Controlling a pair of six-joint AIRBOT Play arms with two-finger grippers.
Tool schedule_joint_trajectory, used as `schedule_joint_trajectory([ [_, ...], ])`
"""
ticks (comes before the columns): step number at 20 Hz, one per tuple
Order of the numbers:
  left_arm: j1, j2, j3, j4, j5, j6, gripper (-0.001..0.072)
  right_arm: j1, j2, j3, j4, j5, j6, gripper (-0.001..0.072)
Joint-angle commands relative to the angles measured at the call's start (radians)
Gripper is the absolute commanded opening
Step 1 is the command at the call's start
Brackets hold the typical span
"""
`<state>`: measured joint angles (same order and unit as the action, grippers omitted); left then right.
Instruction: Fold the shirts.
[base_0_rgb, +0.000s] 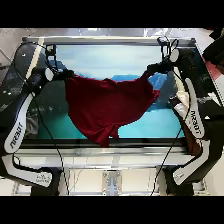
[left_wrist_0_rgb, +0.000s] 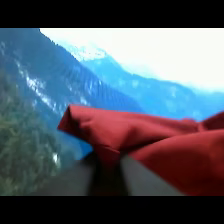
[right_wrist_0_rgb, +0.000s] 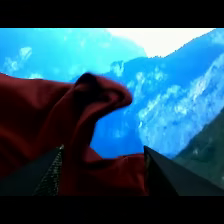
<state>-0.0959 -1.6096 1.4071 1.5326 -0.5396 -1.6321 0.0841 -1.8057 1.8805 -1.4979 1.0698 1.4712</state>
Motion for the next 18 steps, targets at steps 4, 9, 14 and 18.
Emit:
schedule_joint_trajectory([
  [4,0.063,0.119,0.001,0.000,0.021,-0.075,0.0696,-0.046,-0.055,0.181,-0.116,0.114,0.018,0.0554],
  [9,0.143,0.471,-0.211,0.007,-0.377,-0.098,0.0695,-0.223,0.100,0.072,-0.086,0.382,0.014,0.0504],
  [14,0.143,0.832,-0.835,-0.375,-0.399,-0.272,0.0694,-0.328,0.290,-0.138,0.055,0.348,-0.042,0.0484],
  [18,0.104,0.898,-1.082,-0.657,-0.386,-0.219,0.0693,-0.335,0.330,-0.145,0.066,0.324,-0.051,0.0494],
])
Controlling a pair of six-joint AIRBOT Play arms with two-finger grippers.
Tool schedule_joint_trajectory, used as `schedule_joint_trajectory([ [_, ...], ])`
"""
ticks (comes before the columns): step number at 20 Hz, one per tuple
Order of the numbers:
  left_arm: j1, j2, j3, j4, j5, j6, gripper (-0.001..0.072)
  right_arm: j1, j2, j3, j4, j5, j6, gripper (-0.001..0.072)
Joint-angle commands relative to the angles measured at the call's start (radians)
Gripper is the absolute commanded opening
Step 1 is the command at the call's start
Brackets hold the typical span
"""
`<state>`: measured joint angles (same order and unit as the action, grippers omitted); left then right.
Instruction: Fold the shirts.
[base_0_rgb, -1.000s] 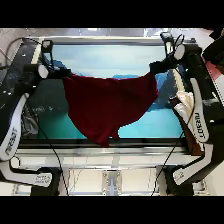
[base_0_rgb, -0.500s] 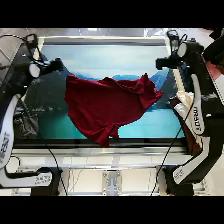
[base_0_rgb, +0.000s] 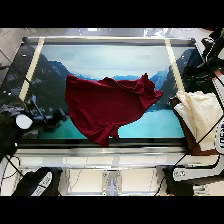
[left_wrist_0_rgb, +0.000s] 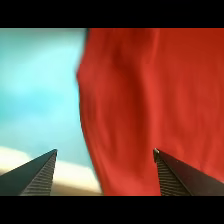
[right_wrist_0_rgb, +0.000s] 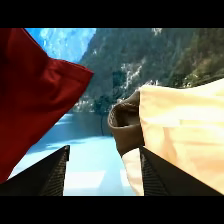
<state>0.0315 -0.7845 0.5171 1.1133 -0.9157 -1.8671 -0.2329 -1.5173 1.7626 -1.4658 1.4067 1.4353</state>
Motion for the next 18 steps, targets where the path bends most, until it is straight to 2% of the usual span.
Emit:
schedule_joint_trajectory([
  [1,-0.055,0.069,-0.220,-0.274,0.021,0.016,0.0693,-0.018,0.041,-0.027,0.057,-0.016,-0.015,0.0493],
  [4,-0.172,0.027,-0.242,-0.326,0.143,0.011,0.0692,-0.018,0.040,-0.027,0.132,-0.037,-0.015,0.0493],
  [7,-0.250,-0.070,-0.242,-0.402,0.171,0.013,0.0691,-0.017,0.040,-0.027,0.162,-0.035,-0.015,0.0493],
  [11,-0.294,-0.159,-0.242,-0.519,0.256,0.105,0.0690,-0.016,0.040,-0.027,0.171,-0.031,-0.015,0.0493],
  [12,-0.305,-0.175,-0.242,-0.525,0.285,0.104,0.0655,-0.016,0.040,-0.027,0.173,-0.031,-0.016,0.0493],
  [13,-0.317,-0.190,-0.242,-0.524,0.314,0.104,0.0557,-0.016,0.040,-0.027,0.173,-0.030,-0.016,0.0493],
  [15,-0.339,-0.211,-0.240,-0.527,0.367,0.102,0.0523,-0.016,0.040,-0.027,0.170,-0.030,-0.016,0.0493],
  [17,-0.358,-0.217,-0.240,-0.575,0.448,0.102,0.0349,-0.016,0.040,-0.027,0.154,-0.034,-0.016,0.0493],
  [18,-0.368,-0.217,-0.240,-0.592,0.491,0.102,0.0179,-0.016,0.039,-0.027,0.141,-0.040,-0.016,0.0493],
])
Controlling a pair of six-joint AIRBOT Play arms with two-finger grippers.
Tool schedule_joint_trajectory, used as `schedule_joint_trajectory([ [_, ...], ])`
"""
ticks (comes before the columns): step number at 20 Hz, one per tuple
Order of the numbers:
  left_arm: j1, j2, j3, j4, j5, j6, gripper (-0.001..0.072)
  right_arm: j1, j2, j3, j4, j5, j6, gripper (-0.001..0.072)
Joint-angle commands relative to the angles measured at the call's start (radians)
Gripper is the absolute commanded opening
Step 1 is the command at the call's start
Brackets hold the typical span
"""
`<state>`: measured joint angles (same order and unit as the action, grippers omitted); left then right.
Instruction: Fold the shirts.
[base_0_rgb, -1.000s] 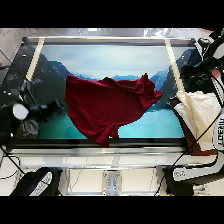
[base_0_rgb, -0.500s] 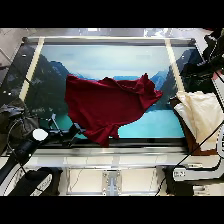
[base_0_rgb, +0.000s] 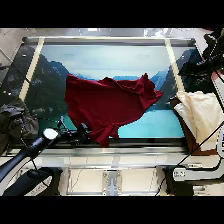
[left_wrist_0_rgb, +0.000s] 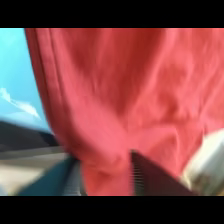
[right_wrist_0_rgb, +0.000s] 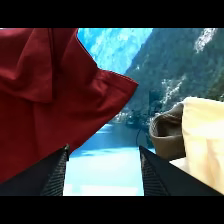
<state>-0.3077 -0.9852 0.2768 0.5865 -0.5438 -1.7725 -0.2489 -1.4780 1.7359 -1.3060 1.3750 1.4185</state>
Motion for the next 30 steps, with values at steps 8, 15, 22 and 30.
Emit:
schedule_joint_trajectory([
  [8,-0.042,0.029,0.002,-0.064,0.186,0.008,0.0012,0.000,-0.002,-0.445,0.104,-0.340,0.189,0.0492],
  [15,-0.042,0.113,0.002,-0.064,0.214,0.008,0.0012,0.002,-0.132,-0.678,0.452,-0.617,0.189,0.0492],
  [22,-0.042,0.116,0.002,-0.064,0.234,0.008,0.0013,0.073,-0.217,-0.634,0.576,-0.781,0.141,0.0450],
  [30,0.011,0.243,0.016,-0.063,0.237,0.043,0.0012,0.085,-0.148,-0.479,0.539,-0.632,0.079,0.0012],
])
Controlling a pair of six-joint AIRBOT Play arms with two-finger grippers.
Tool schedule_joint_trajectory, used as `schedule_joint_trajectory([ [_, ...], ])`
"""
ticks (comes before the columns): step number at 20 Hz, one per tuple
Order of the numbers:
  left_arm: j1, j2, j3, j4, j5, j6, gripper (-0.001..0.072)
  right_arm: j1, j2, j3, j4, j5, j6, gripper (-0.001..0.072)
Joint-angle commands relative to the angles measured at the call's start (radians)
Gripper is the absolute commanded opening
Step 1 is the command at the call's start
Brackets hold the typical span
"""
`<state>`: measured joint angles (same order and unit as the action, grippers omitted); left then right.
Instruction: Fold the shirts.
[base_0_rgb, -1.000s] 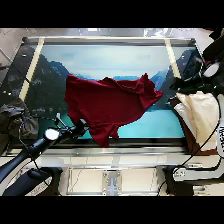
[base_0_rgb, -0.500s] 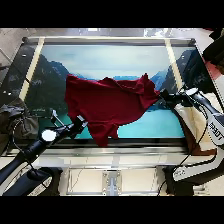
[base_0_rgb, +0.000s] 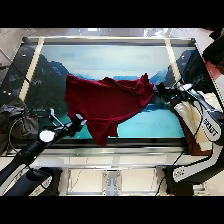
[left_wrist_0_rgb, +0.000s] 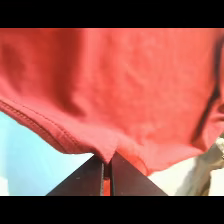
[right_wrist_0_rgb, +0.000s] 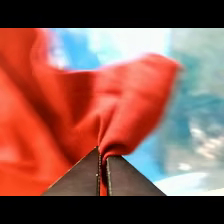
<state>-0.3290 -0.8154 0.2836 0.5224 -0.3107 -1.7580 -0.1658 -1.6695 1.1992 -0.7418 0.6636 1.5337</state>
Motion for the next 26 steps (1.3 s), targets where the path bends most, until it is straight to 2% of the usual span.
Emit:
schedule_joint_trajectory([
  [1,0.070,0.149,0.019,0.015,0.002,0.087,0.0011,0.000,0.092,0.092,-0.084,0.123,-0.036,0.0013],
  [4,0.234,0.408,0.092,0.122,-0.040,0.113,0.0009,-0.011,0.275,0.204,-0.337,0.338,-0.035,0.0012],
  [5,0.314,0.487,0.142,0.163,-0.099,0.113,0.0008,-0.017,0.340,0.234,-0.397,0.418,-0.036,0.0012],
  [7,0.486,0.583,0.291,0.285,-0.315,0.113,0.0008,-0.017,0.491,0.282,-0.462,0.554,-0.053,0.0012],
  [10,0.709,0.571,0.630,0.571,-0.656,0.126,0.0008,0.010,0.728,0.337,-0.458,0.628,-0.071,0.0012],
  [12,0.813,0.486,0.902,0.718,-0.806,0.222,0.0009,0.029,0.863,0.400,-0.455,0.624,-0.070,0.0012],
  [13,0.842,0.431,1.020,0.727,-0.858,0.296,0.0008,0.031,0.904,0.440,-0.451,0.617,-0.070,0.0012],
  [14,0.856,0.364,1.141,0.725,-0.913,0.364,0.0008,0.031,0.934,0.487,-0.445,0.607,-0.070,0.0011],
  [15,0.856,0.298,1.242,0.708,-0.969,0.395,0.0008,0.031,0.947,0.535,-0.443,0.603,-0.070,0.0011],
  [17,0.852,0.167,1.397,0.654,-1.022,0.417,0.0010,0.031,0.941,0.599,-0.440,0.603,-0.069,0.0012],
  [21,0.842,-0.039,1.475,0.370,-1.041,0.467,0.0009,0.029,0.837,0.608,-0.444,0.620,-0.058,0.0011],
  [22,0.813,-0.094,1.475,0.348,-1.044,0.469,0.0009,0.029,0.785,0.607,-0.440,0.631,-0.058,0.0012],
  [24,0.703,-0.209,1.474,0.408,-1.044,0.468,0.0009,0.030,0.664,0.607,-0.430,0.670,-0.058,0.0011],
  [26,0.551,-0.340,1.474,0.559,-1.041,0.468,0.0010,0.036,0.530,0.593,-0.407,0.695,-0.063,0.0011],
])
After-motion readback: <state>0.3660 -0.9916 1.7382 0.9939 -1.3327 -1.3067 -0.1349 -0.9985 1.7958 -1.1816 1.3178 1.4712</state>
